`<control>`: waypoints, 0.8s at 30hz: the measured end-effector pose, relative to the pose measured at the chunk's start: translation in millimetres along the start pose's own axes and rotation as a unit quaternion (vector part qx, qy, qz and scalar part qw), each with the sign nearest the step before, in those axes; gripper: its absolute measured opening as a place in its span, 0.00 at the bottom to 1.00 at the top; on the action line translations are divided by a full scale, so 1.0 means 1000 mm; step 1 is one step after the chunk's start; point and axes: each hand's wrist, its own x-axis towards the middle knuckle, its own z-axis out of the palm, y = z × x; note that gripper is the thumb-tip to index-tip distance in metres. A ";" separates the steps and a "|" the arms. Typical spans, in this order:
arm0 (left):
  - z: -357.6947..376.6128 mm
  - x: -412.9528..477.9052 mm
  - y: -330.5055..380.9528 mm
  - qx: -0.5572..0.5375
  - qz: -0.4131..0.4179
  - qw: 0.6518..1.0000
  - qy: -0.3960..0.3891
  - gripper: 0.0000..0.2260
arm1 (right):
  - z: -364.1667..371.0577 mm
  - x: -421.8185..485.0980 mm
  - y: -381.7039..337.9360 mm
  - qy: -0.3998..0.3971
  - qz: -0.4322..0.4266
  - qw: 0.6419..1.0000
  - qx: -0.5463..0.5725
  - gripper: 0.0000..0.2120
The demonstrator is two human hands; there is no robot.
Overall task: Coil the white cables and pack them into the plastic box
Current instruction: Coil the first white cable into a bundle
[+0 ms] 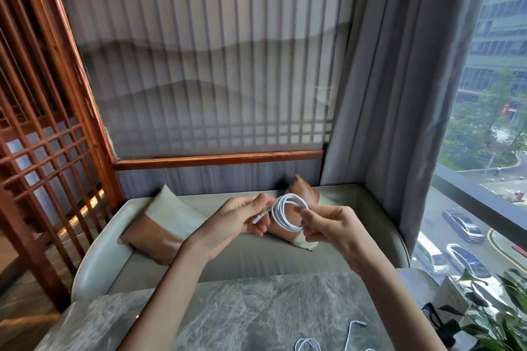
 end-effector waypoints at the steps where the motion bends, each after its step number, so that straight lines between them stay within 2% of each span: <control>1: 0.003 0.000 0.003 0.062 0.003 0.998 0.010 0.19 | 0.001 0.000 0.000 0.012 -0.018 0.998 -0.054 0.10; 5: 0.018 0.004 0.010 0.224 0.078 0.968 0.080 0.06 | 0.007 -0.001 0.000 0.080 -0.092 0.958 -0.260 0.08; 9: 0.034 0.005 0.008 0.422 0.154 0.869 0.208 0.05 | 0.008 -0.001 0.003 0.114 -0.139 0.922 -0.342 0.08; 10: 0.038 0.004 0.009 0.423 0.164 0.863 0.221 0.05 | 0.007 0.000 0.003 0.121 -0.151 0.915 -0.355 0.09; 12: 0.042 0.003 0.013 0.360 0.167 0.890 0.226 0.08 | 0.005 0.001 0.005 0.135 -0.166 0.898 -0.384 0.10; 15: 0.046 -0.001 0.019 0.203 0.114 0.951 0.204 0.10 | 0.005 0.002 0.009 0.155 -0.165 0.894 -0.388 0.10; 19: 0.050 -0.011 0.016 0.022 0.032 0.994 0.104 0.10 | 0.005 0.003 0.014 0.178 -0.137 0.909 -0.351 0.10; 21: 0.048 -0.012 0.013 0.015 0.045 0.995 0.088 0.07 | 0.005 0.002 0.014 0.167 -0.124 0.924 -0.322 0.10; 24: 0.045 -0.008 0.009 0.106 0.101 0.979 0.141 0.07 | 0.005 -0.001 0.010 0.109 -0.100 0.959 -0.243 0.08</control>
